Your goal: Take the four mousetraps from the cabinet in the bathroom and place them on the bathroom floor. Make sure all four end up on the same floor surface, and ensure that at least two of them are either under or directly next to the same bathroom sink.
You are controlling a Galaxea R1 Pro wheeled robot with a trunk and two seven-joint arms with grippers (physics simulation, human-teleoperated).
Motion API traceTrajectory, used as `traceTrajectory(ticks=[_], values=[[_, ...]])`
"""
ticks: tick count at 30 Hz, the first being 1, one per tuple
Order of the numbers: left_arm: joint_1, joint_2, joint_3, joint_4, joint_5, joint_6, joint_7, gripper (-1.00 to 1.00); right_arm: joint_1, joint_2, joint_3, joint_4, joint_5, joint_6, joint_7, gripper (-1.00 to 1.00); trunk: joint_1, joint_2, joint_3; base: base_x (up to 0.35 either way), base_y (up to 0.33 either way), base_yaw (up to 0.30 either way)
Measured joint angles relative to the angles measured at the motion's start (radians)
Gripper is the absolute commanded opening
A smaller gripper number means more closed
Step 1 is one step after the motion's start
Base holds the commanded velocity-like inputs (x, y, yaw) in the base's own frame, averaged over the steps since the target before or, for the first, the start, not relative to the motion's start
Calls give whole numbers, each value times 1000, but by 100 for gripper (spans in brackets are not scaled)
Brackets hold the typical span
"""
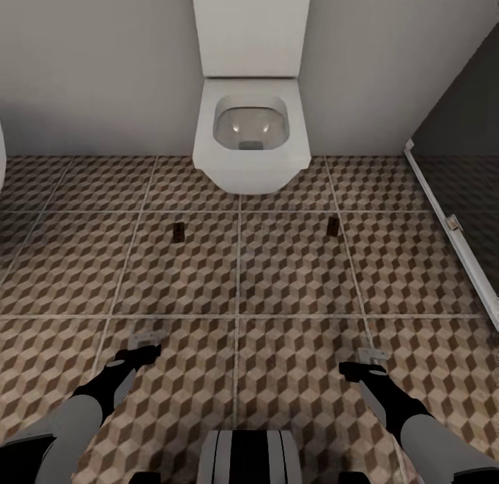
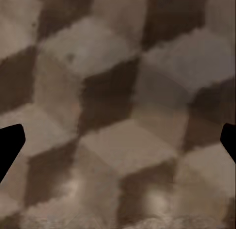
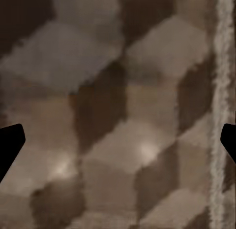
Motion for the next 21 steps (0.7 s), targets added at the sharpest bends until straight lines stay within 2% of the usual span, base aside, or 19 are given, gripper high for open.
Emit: traceTrajectory(ticks=[10,21], values=[[0,-1,0,1,0,0,0,100,0,0,0,0,0,0,0,100,0,0,0,-326,0,0],[0,-6,0,1,0,-1,3,100,0,0,0,0,0,0,0,100,-1,0,0,-80,0,0]])
